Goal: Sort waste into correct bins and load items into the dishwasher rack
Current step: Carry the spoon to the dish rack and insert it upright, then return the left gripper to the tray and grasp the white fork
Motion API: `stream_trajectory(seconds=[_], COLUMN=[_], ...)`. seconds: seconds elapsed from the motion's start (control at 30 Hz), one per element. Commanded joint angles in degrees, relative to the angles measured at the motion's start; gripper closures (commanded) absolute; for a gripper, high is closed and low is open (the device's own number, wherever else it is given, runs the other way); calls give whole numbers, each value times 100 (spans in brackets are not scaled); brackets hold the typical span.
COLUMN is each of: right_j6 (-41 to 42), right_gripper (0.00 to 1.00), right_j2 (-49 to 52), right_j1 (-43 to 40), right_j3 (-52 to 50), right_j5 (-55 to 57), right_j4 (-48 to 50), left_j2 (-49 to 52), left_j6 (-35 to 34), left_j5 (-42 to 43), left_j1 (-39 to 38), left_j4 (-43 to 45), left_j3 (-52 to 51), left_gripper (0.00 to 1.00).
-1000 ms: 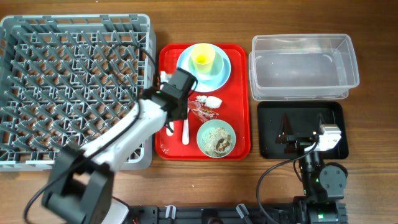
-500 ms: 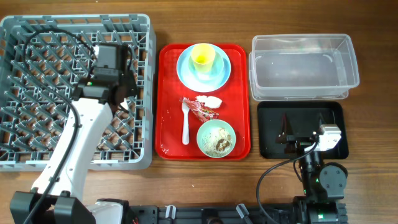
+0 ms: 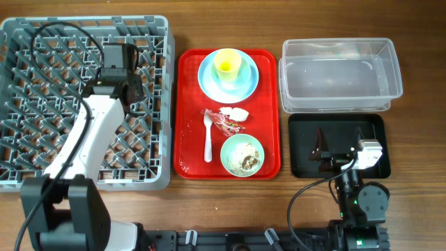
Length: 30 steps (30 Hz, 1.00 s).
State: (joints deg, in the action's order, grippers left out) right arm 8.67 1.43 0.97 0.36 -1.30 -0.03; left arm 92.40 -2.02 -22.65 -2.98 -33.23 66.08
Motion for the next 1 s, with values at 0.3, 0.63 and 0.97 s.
stream_trajectory(seconds=[0.3, 0.63, 0.97], right_j6=[-103, -103, -103], right_gripper=[0, 0, 0], right_j2=[-9, -9, -9], right_j1=[28, 28, 28], right_j3=[-7, -7, -7], right_j5=[-48, -48, -48], right_j4=[22, 22, 22], left_j2=[72, -361, -756], left_j6=[479, 184, -3475], left_j5=[-682, -675, 1130], left_j1=[28, -358, -2702], left_j4=[245, 280, -909], left_j3=[-66, 42, -205], left_gripper=[71, 55, 90])
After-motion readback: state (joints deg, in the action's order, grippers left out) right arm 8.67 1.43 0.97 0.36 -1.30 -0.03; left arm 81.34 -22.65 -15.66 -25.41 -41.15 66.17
